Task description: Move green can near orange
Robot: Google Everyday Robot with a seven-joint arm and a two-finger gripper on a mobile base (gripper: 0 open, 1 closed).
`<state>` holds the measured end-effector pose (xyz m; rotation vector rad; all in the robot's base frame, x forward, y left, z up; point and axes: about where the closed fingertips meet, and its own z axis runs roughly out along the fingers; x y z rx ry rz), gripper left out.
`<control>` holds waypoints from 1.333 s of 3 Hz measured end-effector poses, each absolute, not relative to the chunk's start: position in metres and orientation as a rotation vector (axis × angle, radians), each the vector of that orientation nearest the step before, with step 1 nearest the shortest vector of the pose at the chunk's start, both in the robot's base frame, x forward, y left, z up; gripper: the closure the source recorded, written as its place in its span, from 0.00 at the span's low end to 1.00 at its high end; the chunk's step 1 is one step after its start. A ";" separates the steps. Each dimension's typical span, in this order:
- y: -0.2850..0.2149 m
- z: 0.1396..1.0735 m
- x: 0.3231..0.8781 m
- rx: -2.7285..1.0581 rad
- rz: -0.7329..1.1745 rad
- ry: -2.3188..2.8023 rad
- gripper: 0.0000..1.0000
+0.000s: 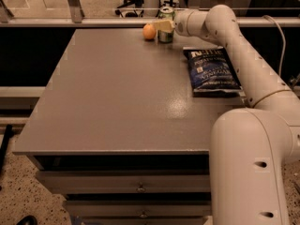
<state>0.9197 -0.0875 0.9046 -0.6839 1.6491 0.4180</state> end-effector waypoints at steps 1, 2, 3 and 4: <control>-0.088 0.902 0.919 -0.679 0.429 1.658 0.00; -0.096 0.907 0.907 -0.680 0.434 1.659 0.00; -0.139 0.946 0.847 -0.733 0.378 1.591 0.00; -0.178 0.978 0.782 -0.777 0.316 1.523 0.00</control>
Offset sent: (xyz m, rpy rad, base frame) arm -0.0274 -0.0227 0.0087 0.0089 0.0111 -0.0020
